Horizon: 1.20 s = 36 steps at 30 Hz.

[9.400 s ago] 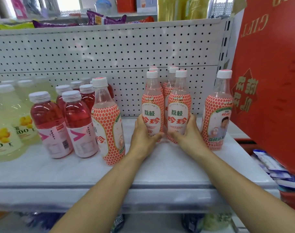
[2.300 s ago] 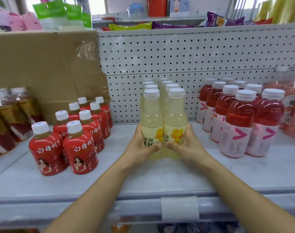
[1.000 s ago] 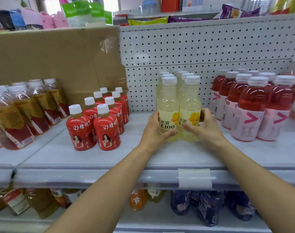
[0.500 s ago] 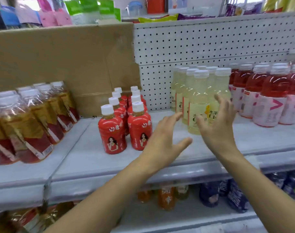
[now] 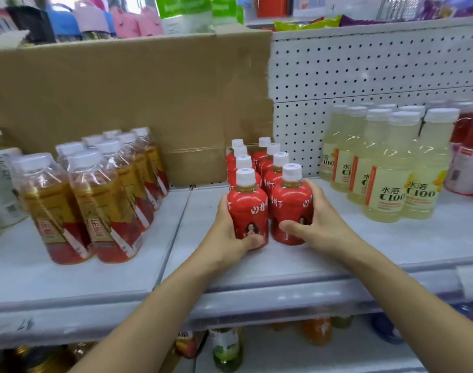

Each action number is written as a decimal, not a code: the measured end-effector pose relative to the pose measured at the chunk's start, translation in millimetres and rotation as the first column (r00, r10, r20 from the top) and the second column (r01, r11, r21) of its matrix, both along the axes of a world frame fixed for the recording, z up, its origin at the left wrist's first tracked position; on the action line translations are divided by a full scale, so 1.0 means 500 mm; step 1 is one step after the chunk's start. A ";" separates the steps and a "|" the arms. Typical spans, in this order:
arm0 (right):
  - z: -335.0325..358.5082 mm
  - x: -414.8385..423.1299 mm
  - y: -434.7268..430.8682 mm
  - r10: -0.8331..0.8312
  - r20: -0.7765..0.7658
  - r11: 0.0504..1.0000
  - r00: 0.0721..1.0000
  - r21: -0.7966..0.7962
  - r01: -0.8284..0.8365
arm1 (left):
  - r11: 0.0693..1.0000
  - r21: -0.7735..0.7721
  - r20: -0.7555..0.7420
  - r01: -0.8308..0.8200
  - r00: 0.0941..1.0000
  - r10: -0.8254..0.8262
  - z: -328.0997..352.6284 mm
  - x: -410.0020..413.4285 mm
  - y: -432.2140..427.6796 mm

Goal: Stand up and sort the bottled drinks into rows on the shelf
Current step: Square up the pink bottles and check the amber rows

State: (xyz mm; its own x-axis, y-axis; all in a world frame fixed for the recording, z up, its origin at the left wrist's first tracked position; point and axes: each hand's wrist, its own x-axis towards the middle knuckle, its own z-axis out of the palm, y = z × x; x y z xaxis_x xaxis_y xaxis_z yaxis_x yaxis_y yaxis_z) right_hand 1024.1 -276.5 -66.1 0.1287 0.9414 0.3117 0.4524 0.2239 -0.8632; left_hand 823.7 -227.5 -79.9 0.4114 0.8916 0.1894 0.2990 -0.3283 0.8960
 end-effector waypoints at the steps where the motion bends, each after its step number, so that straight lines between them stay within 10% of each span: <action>1: 0.001 -0.003 0.008 0.000 0.007 1.000 1.000 -0.004 0.001 | 1.000 -0.008 0.022 0.022 1.000 -0.022 -0.003 0.006 0.008; 19: -0.007 -0.007 0.027 -0.040 -0.009 0.999 0.999 0.012 0.040 | 0.995 -0.005 0.053 -0.095 0.994 0.095 0.011 0.017 0.001; 24: 0.002 -0.027 0.007 -0.312 0.066 0.906 0.948 0.320 0.276 | 0.978 0.161 -0.079 -0.133 0.986 0.147 0.047 -0.046 -0.071; 30: 0.039 -0.181 -0.013 -0.341 0.162 0.741 0.926 0.653 0.158 | 0.832 0.496 -0.005 -0.249 0.957 0.290 0.054 -0.208 -0.107; 36: 0.031 -0.427 0.029 0.038 0.125 0.939 0.991 0.335 -0.079 | 0.597 0.702 0.169 -0.388 0.905 0.390 0.042 -0.419 -0.066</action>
